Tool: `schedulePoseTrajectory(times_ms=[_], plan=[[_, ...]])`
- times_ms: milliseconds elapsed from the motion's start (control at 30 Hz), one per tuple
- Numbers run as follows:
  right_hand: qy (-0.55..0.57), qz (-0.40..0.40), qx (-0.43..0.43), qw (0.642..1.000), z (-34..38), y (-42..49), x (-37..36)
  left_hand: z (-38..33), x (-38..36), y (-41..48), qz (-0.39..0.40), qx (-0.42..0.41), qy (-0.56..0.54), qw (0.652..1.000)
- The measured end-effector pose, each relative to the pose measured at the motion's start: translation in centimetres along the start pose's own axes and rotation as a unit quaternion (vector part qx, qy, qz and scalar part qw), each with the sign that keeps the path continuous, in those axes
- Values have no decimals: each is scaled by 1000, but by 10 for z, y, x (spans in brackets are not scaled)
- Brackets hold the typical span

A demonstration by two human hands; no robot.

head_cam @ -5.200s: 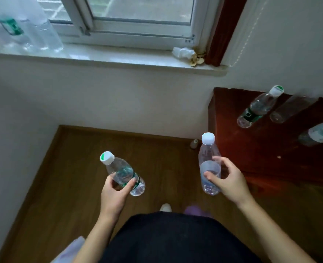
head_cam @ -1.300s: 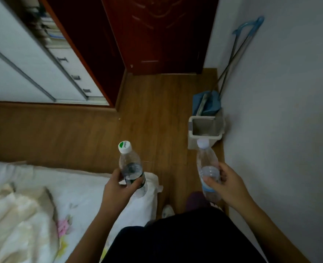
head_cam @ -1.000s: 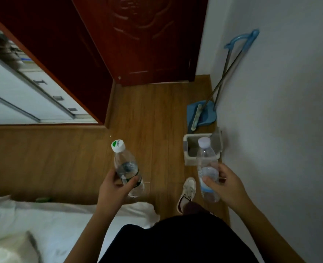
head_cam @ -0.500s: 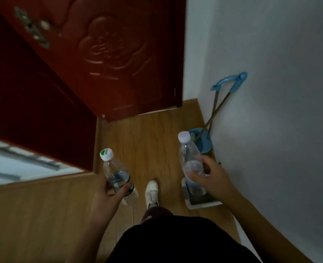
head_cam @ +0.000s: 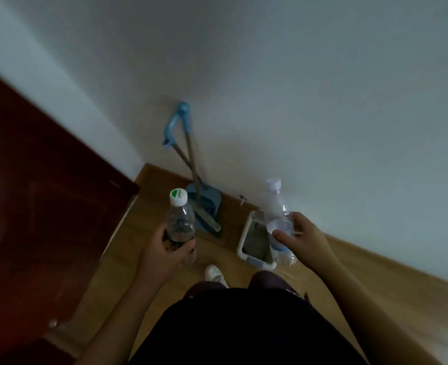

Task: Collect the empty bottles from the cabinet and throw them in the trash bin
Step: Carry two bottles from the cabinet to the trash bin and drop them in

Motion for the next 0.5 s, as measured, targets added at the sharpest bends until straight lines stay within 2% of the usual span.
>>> schedulePoseTrajectory(times_ms=[267, 500], plan=[[106, -157, -89, 978, -42, -99, -9, -45, -50, 11, 135, -90, 140, 977], [163, -191, -124, 960, -50, -152, -39, -46, -73, -16, 198, -160, 211, 944]])
Point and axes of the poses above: each hand's wrist, its own y-axis towards the middle knuckle, its own x-axis out of the back of the hand, z = x × y, the point moved 3 cm from there along y, towards the middle knuckle, and after that the axes turned 9 degrees about x, right-handed, at the moved point
